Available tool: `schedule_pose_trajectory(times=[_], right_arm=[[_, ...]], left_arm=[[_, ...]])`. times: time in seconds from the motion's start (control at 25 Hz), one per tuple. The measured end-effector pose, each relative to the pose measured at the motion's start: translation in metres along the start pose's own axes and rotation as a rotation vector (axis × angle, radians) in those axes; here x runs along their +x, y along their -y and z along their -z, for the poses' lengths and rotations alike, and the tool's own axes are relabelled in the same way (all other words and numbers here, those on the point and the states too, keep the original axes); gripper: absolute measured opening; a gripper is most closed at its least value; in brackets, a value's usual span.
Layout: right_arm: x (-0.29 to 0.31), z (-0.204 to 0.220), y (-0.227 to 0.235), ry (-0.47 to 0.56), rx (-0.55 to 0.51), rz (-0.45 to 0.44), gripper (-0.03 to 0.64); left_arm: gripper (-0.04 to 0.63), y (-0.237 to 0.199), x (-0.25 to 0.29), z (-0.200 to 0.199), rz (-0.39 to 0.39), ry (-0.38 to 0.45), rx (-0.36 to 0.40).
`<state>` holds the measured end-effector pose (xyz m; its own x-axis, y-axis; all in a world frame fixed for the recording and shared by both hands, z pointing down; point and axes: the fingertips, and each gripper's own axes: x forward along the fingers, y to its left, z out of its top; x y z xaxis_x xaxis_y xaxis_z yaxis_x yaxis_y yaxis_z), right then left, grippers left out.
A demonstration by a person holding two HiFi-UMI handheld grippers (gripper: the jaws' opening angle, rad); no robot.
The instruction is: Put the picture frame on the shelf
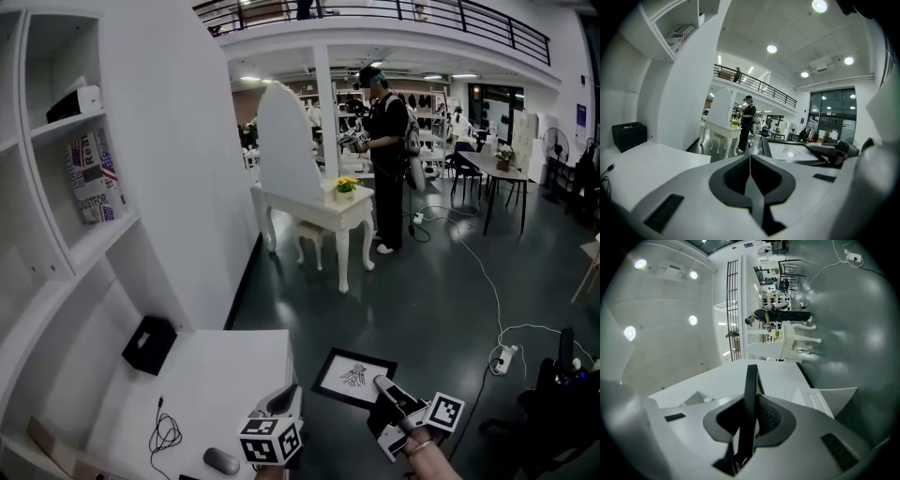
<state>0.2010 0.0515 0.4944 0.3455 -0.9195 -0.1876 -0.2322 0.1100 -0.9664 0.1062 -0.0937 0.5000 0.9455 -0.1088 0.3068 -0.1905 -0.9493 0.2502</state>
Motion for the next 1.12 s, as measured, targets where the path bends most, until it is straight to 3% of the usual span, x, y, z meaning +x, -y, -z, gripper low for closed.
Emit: schedule_pose_trajectory(times=[0.44,0.72,1.12], right_arm=[[0.066,-0.010,0.009,-0.060,0.029,-0.029,0.055],[0.136,-0.020,0.020,-0.186,0.059,-0.066,0.055],[0.239,-0.006,0.025,-0.421,0.114,-0.131,0.055]], left_arm=[[0.018,-0.045,0.022,-0.018,-0.083,0.021,-0.015],[0.018,-0.083,0.042,-0.039,-0.211,0.063,-0.044],[0.018,-0.142,0.040,-0.058,-0.455,0.117,-0.106]])
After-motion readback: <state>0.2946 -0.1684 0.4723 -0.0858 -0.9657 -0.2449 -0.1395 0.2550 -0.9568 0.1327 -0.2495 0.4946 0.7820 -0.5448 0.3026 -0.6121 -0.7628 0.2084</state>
